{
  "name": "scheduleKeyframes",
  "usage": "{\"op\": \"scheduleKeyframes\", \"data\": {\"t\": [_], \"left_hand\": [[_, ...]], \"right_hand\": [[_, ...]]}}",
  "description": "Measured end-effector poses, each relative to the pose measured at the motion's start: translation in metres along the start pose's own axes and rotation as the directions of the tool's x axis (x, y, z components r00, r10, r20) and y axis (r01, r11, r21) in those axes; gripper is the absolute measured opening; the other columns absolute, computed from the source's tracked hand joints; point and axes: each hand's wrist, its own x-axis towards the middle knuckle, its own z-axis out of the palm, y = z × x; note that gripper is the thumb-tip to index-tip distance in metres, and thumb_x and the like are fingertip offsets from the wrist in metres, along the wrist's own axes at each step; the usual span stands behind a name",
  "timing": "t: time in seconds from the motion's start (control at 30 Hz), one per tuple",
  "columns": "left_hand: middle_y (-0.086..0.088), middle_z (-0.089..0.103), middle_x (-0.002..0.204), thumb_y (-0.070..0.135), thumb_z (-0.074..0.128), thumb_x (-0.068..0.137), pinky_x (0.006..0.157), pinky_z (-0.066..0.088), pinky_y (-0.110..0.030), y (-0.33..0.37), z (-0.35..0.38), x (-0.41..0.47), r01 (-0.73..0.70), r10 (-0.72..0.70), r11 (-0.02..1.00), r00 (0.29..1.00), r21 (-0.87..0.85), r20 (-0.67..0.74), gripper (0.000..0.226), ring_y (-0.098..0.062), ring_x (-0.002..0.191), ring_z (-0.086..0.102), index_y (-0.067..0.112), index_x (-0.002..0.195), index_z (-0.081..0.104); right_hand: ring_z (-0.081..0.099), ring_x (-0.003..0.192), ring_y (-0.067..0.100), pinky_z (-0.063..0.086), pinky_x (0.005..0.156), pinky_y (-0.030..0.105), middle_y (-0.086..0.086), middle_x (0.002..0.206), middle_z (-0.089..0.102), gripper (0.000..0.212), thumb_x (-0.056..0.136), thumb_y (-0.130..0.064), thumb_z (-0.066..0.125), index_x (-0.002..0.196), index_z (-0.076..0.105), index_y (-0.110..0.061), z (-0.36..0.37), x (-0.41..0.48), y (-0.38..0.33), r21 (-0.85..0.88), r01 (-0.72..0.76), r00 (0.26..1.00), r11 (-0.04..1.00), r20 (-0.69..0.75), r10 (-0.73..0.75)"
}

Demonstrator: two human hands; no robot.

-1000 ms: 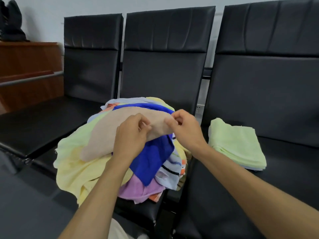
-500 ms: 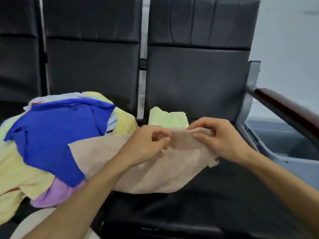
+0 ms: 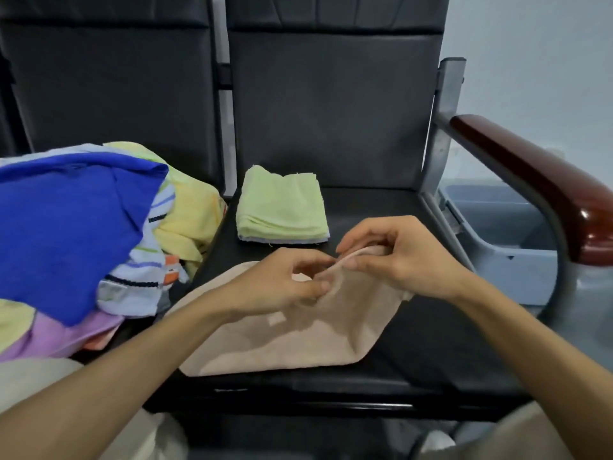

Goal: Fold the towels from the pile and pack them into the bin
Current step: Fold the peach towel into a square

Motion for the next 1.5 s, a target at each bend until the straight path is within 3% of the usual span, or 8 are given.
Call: {"op": "scheduleKeyframes", "data": {"t": [0.13, 0.23, 0.4, 0.63, 0.83, 1.03, 1.13, 1.5], "left_hand": [[0.008, 0.058, 0.084, 0.039, 0.059, 0.093, 0.091, 0.035, -0.034, -0.003, -0.013, -0.002, -0.037, 0.103, 0.739, 0.993, 0.673, -0.059, 0.018, -0.008, 0.085, 0.05, 0.024, 0.09, 0.068], [0.015, 0.05, 0.08, 0.048, 0.049, 0.095, 0.089, 0.024, -0.032, 0.001, -0.025, -0.007, -0.044, 0.097, 0.558, 0.995, 0.828, -0.013, 0.031, -0.008, 0.09, 0.04, 0.029, 0.072, 0.056], [0.015, 0.057, 0.094, 0.047, 0.053, 0.087, 0.1, 0.022, -0.03, -0.002, -0.047, -0.018, -0.156, 0.117, 0.586, 0.987, 0.795, 0.108, 0.031, 0.0, 0.101, 0.042, 0.018, 0.082, 0.062], [0.005, 0.057, 0.085, 0.016, 0.055, 0.089, 0.071, 0.05, -0.043, -0.015, -0.088, -0.025, 0.057, -0.039, 0.656, 0.998, 0.753, -0.041, 0.009, -0.015, 0.08, 0.055, 0.023, 0.094, 0.052], [0.007, 0.063, 0.078, 0.018, 0.057, 0.095, 0.06, 0.038, -0.017, -0.01, -0.108, -0.032, 0.136, 0.041, 0.805, 0.958, 0.578, -0.283, 0.014, -0.009, 0.075, 0.055, 0.018, 0.084, 0.066], [-0.019, 0.063, 0.085, 0.015, 0.047, 0.099, 0.08, 0.054, -0.05, -0.043, -0.087, -0.024, 0.263, -0.151, 0.945, 0.878, 0.195, -0.454, 0.022, -0.029, 0.08, 0.061, -0.001, 0.097, 0.063], [-0.005, 0.063, 0.084, 0.016, 0.046, 0.101, 0.083, 0.055, -0.044, -0.032, -0.089, -0.014, 0.259, -0.187, 0.964, 0.828, 0.064, -0.529, 0.023, -0.023, 0.086, 0.061, 0.013, 0.09, 0.066], [0.006, 0.064, 0.091, 0.02, 0.044, 0.102, 0.072, 0.041, -0.021, 0.128, -0.148, -0.017, -0.105, 0.346, 0.904, 0.75, 0.414, -0.563, 0.023, -0.006, 0.082, 0.055, 0.018, 0.103, 0.067]], "right_hand": [[0.065, 0.078, -0.004, 0.046, 0.069, 0.009, -0.016, 0.077, 0.07, 0.016, 0.08, -0.012, 0.078, 0.087, 0.072, -0.025, 0.002, 0.004, 0.009, -0.241, -0.069, 0.996, 0.968, -0.077, 0.051], [0.063, 0.08, 0.005, 0.053, 0.072, 0.027, -0.014, 0.082, 0.068, 0.006, 0.086, -0.021, 0.07, 0.09, 0.07, -0.026, 0.007, 0.006, 0.016, -0.466, -0.084, 0.996, 0.881, -0.043, 0.072], [0.058, 0.086, 0.015, 0.05, 0.072, 0.039, -0.012, 0.088, 0.062, 0.009, 0.095, -0.028, 0.055, 0.092, 0.063, -0.024, 0.007, 0.008, 0.024, -0.643, -0.136, 0.991, 0.753, -0.1, 0.094], [0.055, 0.075, 0.017, 0.05, 0.065, 0.039, -0.013, 0.079, 0.053, 0.014, 0.101, -0.035, 0.041, 0.094, 0.05, -0.026, 0.001, 0.005, 0.029, -0.675, -0.285, 0.958, 0.68, -0.231, 0.172], [0.052, 0.09, 0.017, 0.049, 0.073, 0.04, -0.011, 0.093, 0.055, 0.024, 0.088, -0.009, 0.054, 0.107, 0.057, -0.024, 0.007, 0.0, 0.048, -0.657, -0.311, 0.95, 0.687, -0.189, 0.25], [0.065, 0.087, 0.017, 0.053, 0.074, 0.036, -0.005, 0.09, 0.07, 0.023, 0.085, -0.006, 0.059, 0.096, 0.073, -0.02, 0.02, -0.003, 0.062, -0.504, -0.367, 0.92, 0.782, -0.322, 0.224], [0.066, 0.076, 0.017, 0.055, 0.067, 0.038, -0.009, 0.081, 0.07, 0.02, 0.089, -0.011, 0.058, 0.091, 0.073, -0.024, 0.012, 0.009, 0.055, -0.367, -0.4, 0.87, 0.84, -0.44, 0.222], [0.058, 0.089, 0.009, 0.045, 0.081, 0.023, -0.011, 0.093, 0.064, 0.025, 0.094, -0.006, 0.052, 0.106, 0.071, -0.017, -0.07, 0.065, -0.066, -0.386, -0.131, 0.726, 0.913, -0.665, -0.177]]}}
